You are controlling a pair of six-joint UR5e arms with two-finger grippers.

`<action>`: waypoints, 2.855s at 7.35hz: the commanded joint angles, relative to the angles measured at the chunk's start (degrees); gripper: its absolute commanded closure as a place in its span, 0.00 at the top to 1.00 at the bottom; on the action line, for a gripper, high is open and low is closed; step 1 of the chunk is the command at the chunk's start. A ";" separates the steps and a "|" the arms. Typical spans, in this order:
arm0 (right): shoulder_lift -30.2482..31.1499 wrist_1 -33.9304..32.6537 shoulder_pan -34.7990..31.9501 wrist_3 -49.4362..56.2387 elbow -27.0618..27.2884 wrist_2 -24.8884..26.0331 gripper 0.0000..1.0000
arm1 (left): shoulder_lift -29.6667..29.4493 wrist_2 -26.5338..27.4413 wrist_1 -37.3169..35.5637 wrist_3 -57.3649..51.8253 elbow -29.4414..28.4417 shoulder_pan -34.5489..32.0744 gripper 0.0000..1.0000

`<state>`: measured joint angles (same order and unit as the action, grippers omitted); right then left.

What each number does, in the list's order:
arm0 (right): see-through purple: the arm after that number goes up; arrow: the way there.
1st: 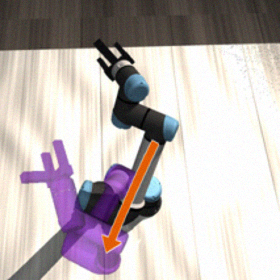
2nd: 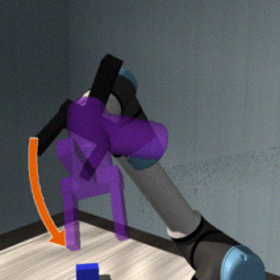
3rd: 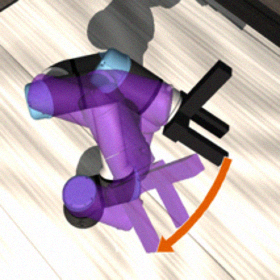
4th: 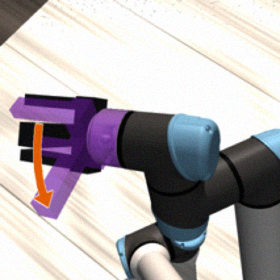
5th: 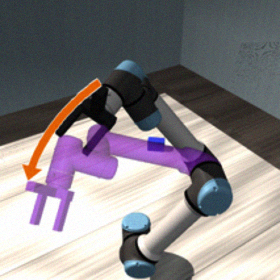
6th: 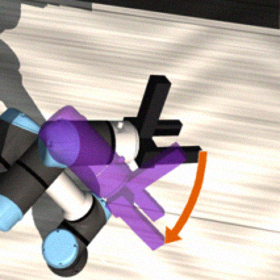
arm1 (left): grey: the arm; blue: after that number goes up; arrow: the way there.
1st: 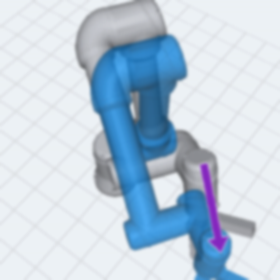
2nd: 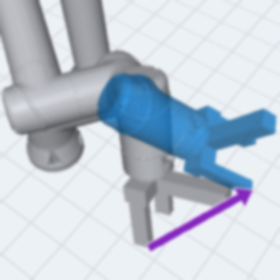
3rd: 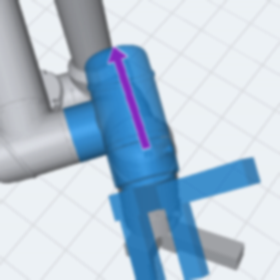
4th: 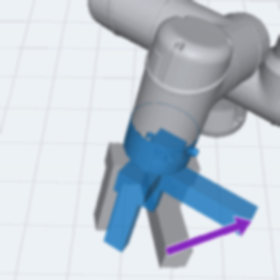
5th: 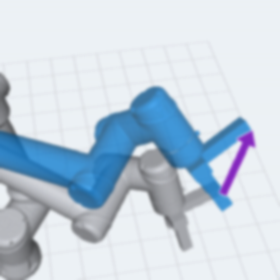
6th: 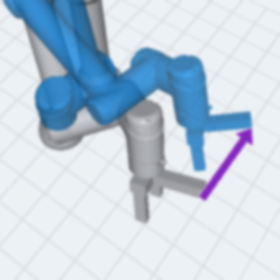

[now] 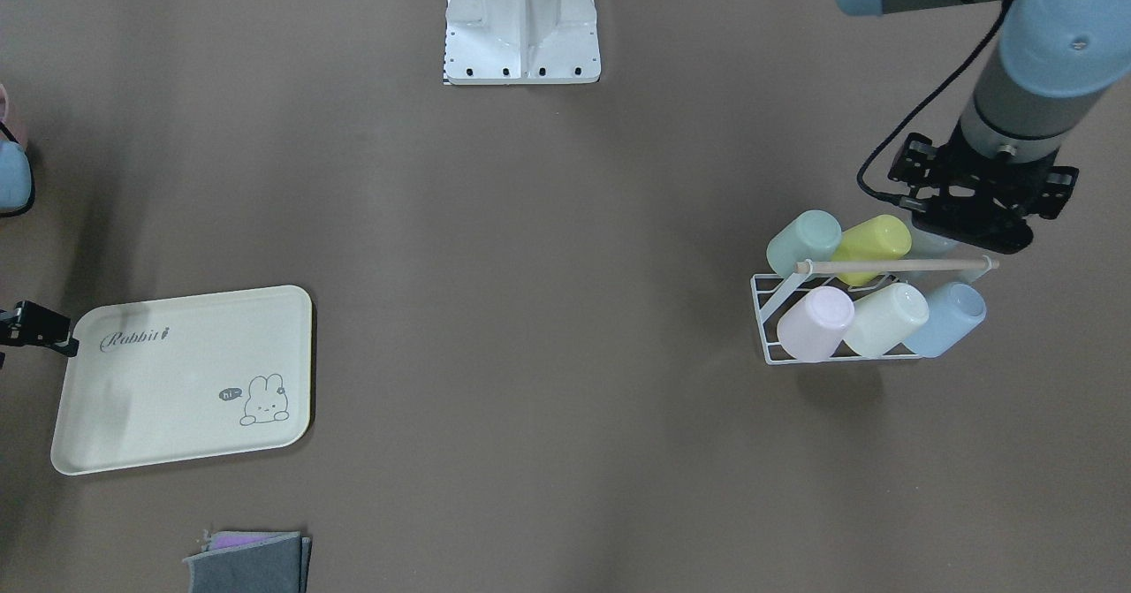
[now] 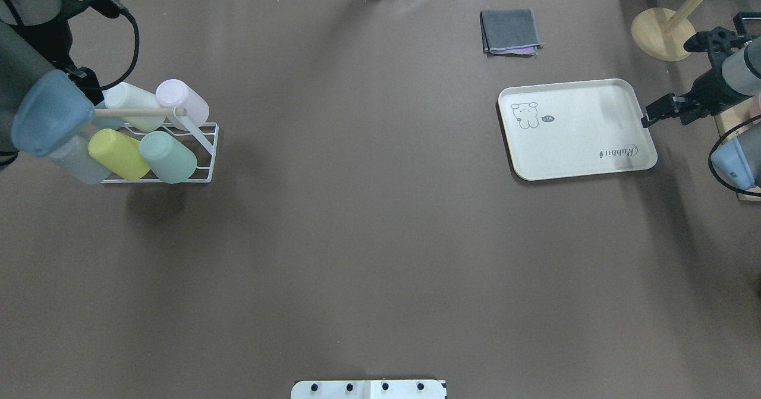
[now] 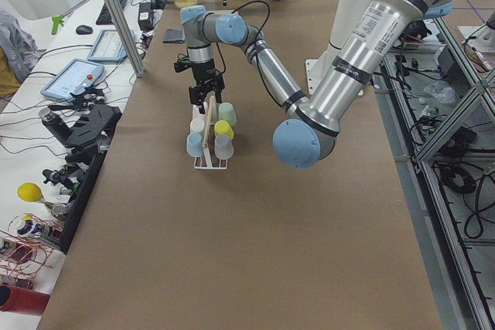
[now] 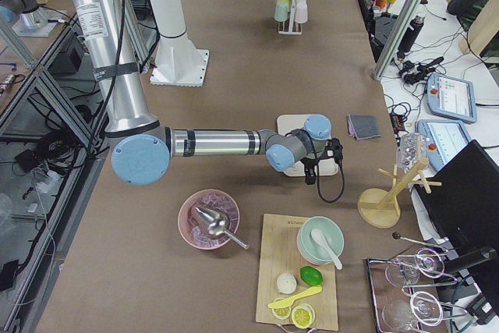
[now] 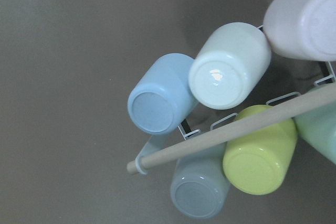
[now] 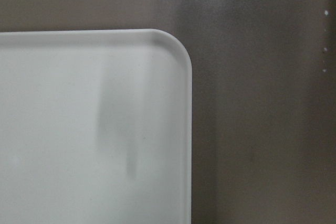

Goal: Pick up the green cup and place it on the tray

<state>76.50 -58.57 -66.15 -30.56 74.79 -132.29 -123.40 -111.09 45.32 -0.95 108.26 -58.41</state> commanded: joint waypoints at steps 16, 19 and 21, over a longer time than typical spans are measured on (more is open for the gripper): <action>-3.64 0.30 1.82 0.06 -6.15 1.95 0.42 | -7.99 37.85 -3.49 -45.54 -9.46 27.73 0.99; -3.64 0.39 1.82 0.06 -6.15 1.95 0.31 | -8.35 42.79 -4.01 -44.93 -10.43 28.88 0.99; -3.64 0.39 1.82 0.06 -6.15 1.95 0.31 | -9.13 43.06 -5.94 -43.27 -11.75 30.11 0.99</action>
<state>72.86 -58.20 -64.33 -30.50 68.64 -130.34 -131.90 -68.46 40.68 -45.37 97.42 -28.97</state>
